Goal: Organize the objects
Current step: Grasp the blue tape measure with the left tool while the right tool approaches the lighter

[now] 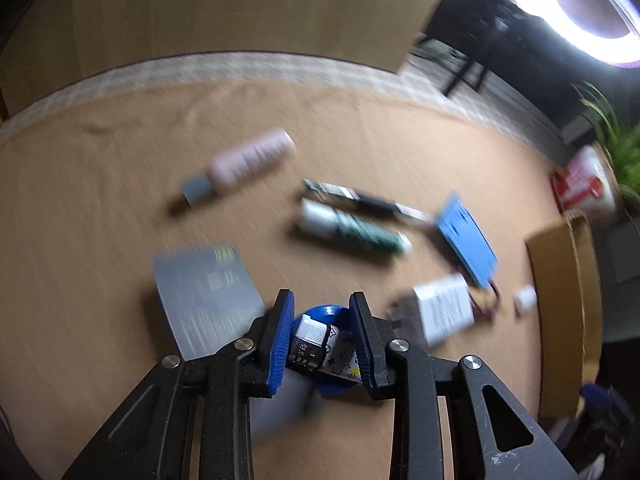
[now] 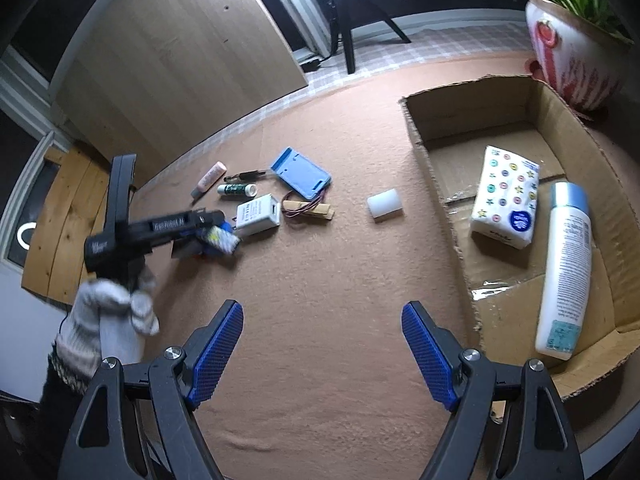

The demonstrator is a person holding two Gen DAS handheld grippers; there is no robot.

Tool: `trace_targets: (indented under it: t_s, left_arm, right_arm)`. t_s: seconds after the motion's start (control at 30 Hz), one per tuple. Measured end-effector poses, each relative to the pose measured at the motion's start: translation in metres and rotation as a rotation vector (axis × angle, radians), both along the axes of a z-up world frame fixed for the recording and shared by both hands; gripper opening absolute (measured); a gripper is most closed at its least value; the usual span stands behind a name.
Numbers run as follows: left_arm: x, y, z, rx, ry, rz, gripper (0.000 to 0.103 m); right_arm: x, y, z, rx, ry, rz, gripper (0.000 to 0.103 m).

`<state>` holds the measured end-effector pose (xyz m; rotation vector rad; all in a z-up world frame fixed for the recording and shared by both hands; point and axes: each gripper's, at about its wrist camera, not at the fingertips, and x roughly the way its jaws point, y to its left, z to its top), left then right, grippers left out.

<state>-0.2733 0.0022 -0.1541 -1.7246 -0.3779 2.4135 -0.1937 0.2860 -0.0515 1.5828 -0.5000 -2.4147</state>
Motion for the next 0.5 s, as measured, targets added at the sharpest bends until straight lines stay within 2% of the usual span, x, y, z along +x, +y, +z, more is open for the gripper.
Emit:
trace_targets:
  t_s: [0.23, 0.37, 0.43, 0.47, 0.5]
  left_arm:
    - [0.061, 0.039, -0.006, 0.090, 0.004, -0.072, 0.028]
    - [0.096, 0.060, -0.007, 0.113, 0.024, -0.125, 0.029]
    - [0.112, 0.067, -0.006, 0.102, 0.035, -0.138, 0.032]
    - [0.120, 0.064, -0.004, 0.094, 0.035, -0.129, 0.042]
    - [0.126, 0.061, -0.004, 0.087, 0.035, -0.124, 0.043]
  right_arm:
    - [-0.002, -0.020, -0.011, -0.001, -0.020, 0.062, 0.079]
    - [0.000, -0.032, -0.020, 0.020, -0.036, 0.111, 0.079]
    - [0.000, -0.039, -0.027, 0.015, -0.046, 0.140, 0.079]
    - [-0.001, -0.041, -0.029, 0.017, -0.047, 0.151, 0.079]
    - [-0.002, -0.045, -0.033, 0.030, -0.054, 0.163, 0.079]
